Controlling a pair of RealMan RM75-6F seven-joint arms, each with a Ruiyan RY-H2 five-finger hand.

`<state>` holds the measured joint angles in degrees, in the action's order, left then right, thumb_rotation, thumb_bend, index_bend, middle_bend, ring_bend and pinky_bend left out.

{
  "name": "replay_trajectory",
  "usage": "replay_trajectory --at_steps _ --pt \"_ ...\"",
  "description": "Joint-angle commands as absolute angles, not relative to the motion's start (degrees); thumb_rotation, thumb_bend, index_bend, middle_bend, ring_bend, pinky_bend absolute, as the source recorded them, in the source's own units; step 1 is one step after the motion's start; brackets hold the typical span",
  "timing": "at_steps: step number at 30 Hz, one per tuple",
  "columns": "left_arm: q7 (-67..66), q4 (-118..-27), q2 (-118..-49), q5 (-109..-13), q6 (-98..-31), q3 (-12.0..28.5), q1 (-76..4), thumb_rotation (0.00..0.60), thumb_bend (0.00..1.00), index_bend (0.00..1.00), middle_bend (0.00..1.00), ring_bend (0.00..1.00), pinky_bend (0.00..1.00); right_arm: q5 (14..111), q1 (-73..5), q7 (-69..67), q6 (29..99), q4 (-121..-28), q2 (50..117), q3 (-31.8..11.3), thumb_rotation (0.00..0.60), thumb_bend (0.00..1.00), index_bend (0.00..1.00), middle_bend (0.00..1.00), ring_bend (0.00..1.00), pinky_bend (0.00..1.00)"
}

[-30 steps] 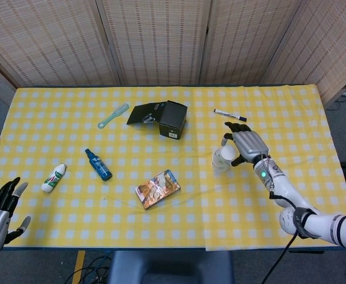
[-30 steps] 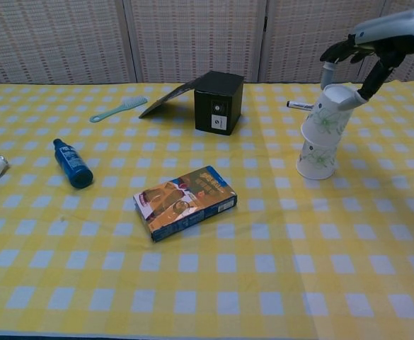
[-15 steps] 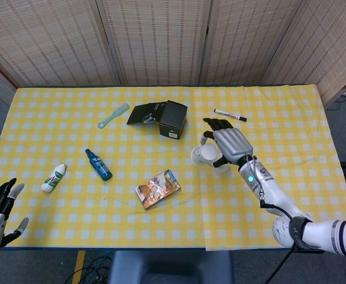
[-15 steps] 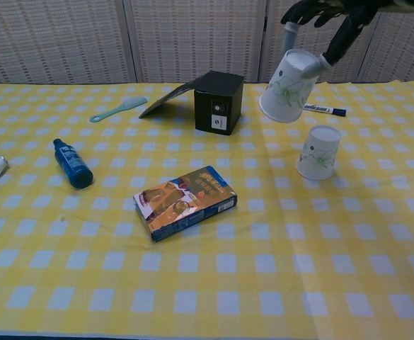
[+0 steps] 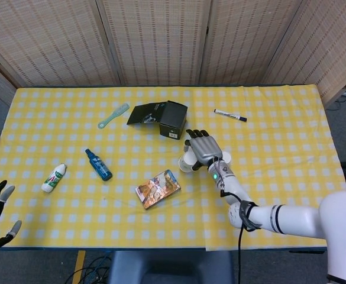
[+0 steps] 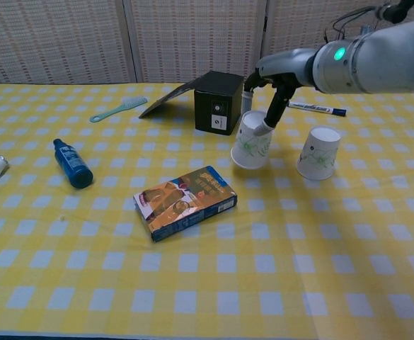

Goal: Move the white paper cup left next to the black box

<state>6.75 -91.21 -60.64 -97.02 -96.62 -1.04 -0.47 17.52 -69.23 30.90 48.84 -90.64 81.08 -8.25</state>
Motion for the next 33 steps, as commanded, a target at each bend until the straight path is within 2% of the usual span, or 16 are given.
replay_trajectory --at_steps 1,6,11,14,19,23,26,30,33 --pt "6.91 -91.18 -60.60 -96.78 -96.40 -0.94 -0.55 0.600 0.34 0.00 0.00 0.00 0.24 14.90 -70.81 33.08 47.85 -87.55 83.62 -7.33 0.600 0.27 0.41 0.03 0.00 0.00" --pt "6.74 -91.25 -60.64 -96.71 -96.20 -0.89 -0.58 0.600 0.34 0.00 0.00 0.00 0.24 11.05 -72.03 34.93 45.86 -84.11 85.53 -6.73 0.600 0.26 0.39 0.02 0.00 0.00" --pt "6.52 -91.21 -60.78 -96.81 -95.97 -0.87 -0.70 0.600 0.34 0.00 0.00 0.00 0.24 10.31 -72.18 34.53 43.99 -83.96 84.70 -7.15 0.600 0.24 0.05 0.00 0.00 0.00" --pt "6.33 -91.16 -60.88 -96.80 -95.73 -0.87 -0.78 0.600 0.34 0.00 0.00 0.00 0.24 11.98 -71.37 33.29 44.57 -87.19 81.97 -7.82 0.600 0.23 0.00 0.00 0.00 0.00" --pt "5.27 -91.27 -61.19 -97.05 -95.49 -0.93 -0.88 0.600 0.34 0.00 0.00 0.00 0.24 17.76 -68.07 29.97 48.50 -98.66 72.94 -9.52 0.600 0.22 0.00 0.00 0.00 0.00" --pt "3.93 -91.49 -61.56 -96.91 -95.03 -0.93 -0.97 0.600 0.34 0.00 0.00 0.00 0.24 29.42 -61.03 26.02 55.39 -112.19 62.83 -9.21 0.600 0.21 0.00 0.00 0.00 0.00" --pt "2.72 -91.76 -62.01 -96.31 -93.90 -0.82 -1.33 0.600 0.34 0.00 0.00 0.00 0.24 44.80 -51.96 21.15 62.94 -119.50 56.97 -6.29 0.600 0.21 0.00 0.00 0.00 0.00" --pt "0.70 -92.36 -62.76 -96.63 -92.09 -1.03 -2.20 0.600 0.34 0.00 0.00 0.00 0.24 68.67 -38.48 14.23 72.66 -119.50 53.20 2.32 0.600 0.21 0.00 0.00 0.00 0.00" --pt "-0.22 -92.62 -63.16 -97.07 -91.82 -1.09 -2.47 0.600 0.34 0.00 0.00 0.00 0.24 79.81 -30.43 10.39 80.44 -114.27 54.12 7.17 0.600 0.21 0.00 0.00 0.00 0.00"
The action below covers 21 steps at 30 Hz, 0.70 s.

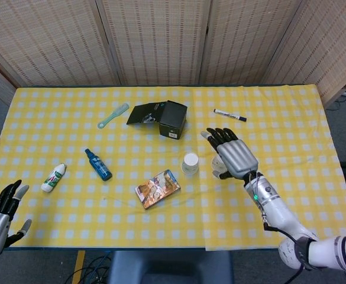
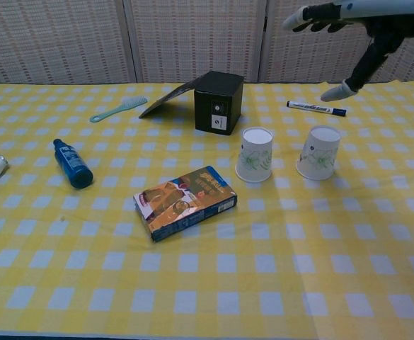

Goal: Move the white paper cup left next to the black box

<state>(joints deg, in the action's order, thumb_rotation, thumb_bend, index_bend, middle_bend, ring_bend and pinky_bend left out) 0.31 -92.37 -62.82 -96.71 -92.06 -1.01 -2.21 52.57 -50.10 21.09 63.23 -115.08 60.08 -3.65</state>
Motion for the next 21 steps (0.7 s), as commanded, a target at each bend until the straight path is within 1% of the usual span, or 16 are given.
replay_trajectory --at_steps 1,4,6,9,11,14,16,21 --pt "-0.43 -92.66 -63.26 -97.31 -91.82 -1.17 -2.52 0.600 0.34 0.00 0.00 0.00 0.24 82.96 -27.16 8.82 83.83 -111.22 55.18 8.63 0.600 0.21 0.00 0.00 0.00 0.00" --pt "-0.75 -92.74 -63.40 -97.55 -92.06 -1.16 -2.52 0.600 0.34 0.00 0.00 0.00 0.24 86.74 -20.71 6.07 90.11 -103.76 58.30 10.44 0.600 0.21 0.00 0.00 0.00 0.00" --pt "-0.94 -92.72 -63.49 -97.54 -92.18 -1.09 -2.51 0.600 0.34 0.00 0.00 0.00 0.24 87.60 -17.67 4.79 92.50 -99.50 60.24 10.70 0.600 0.21 0.00 0.00 0.00 0.00" --pt "-1.21 -92.46 -63.70 -97.49 -92.01 -1.04 -2.65 0.600 0.34 0.00 0.00 0.00 0.24 88.28 -14.76 3.06 94.13 -95.17 62.58 10.49 0.600 0.21 0.00 0.00 0.00 0.00" --pt "-1.38 -92.32 -63.82 -97.17 -91.45 -1.05 -2.84 0.600 0.34 0.00 0.00 0.00 0.24 88.22 -13.73 1.89 94.03 -93.32 63.61 10.16 0.600 0.21 0.00 0.00 0.00 0.00" --pt "-1.78 -92.15 -64.08 -96.65 -90.59 -1.03 -3.13 0.600 0.34 0.00 0.00 0.00 0.24 87.48 -13.23 0.76 91.96 -91.12 64.76 9.37 0.600 0.21 0.00 0.00 0.00 0.00" --pt "-2.25 -92.01 -64.26 -96.57 -90.19 -1.10 -3.27 0.600 0.34 0.00 0.00 0.00 0.24 87.31 -13.38 1.28 90.18 -90.90 64.58 8.98 0.600 0.21 0.00 0.00 0.00 0.00" --pt "-3.03 -91.64 -64.71 -96.22 -89.57 -1.24 -3.40 0.600 0.34 0.00 0.00 0.00 0.24 87.58 -12.74 1.11 89.60 -91.91 63.98 7.50 0.600 0.21 0.00 0.00 0.00 0.00"
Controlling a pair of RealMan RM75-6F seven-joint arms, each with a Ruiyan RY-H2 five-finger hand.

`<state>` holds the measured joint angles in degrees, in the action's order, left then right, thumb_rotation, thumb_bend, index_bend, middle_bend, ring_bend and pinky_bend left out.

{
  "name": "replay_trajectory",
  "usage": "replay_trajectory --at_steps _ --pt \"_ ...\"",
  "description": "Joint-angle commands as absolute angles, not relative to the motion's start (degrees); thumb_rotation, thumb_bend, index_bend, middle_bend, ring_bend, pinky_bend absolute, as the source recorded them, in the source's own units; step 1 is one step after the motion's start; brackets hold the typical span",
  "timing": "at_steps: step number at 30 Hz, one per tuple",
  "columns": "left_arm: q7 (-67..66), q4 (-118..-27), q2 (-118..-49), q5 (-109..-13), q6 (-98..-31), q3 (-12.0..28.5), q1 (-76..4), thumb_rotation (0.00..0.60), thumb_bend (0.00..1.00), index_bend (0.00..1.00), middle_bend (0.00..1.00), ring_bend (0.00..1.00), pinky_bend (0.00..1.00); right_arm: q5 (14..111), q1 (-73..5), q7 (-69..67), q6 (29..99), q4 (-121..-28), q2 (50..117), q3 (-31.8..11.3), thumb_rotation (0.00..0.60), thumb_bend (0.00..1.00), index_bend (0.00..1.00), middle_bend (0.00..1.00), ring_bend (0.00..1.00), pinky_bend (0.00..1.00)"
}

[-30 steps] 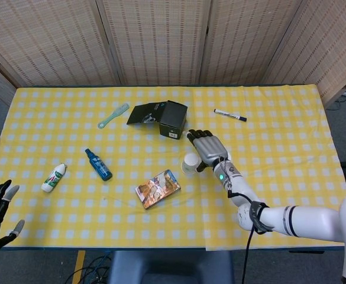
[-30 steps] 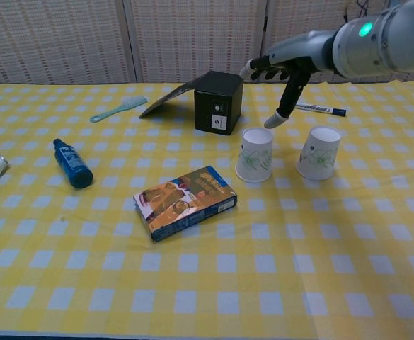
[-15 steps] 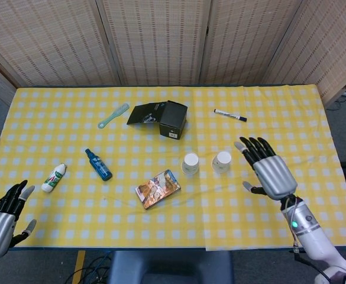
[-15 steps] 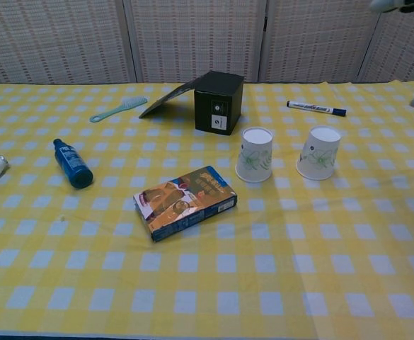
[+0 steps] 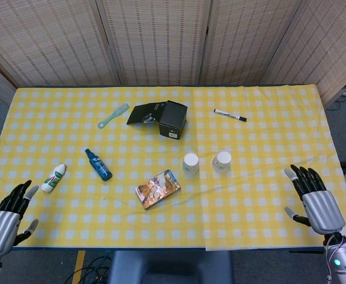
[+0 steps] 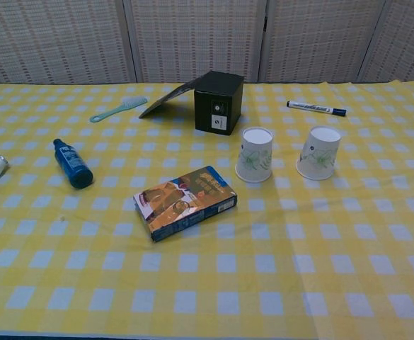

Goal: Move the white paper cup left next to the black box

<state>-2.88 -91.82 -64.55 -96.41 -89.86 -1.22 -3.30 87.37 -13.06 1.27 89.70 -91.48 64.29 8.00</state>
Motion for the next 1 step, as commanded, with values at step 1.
replay_trajectory --at_steps 1 --pt "-3.02 -91.50 -64.83 -95.87 -89.05 -1.21 -3.58 0.600 0.34 0.00 0.00 0.00 0.24 87.79 -12.54 1.00 89.69 -92.04 63.85 7.12 0.600 0.21 0.00 0.00 0.00 0.00"
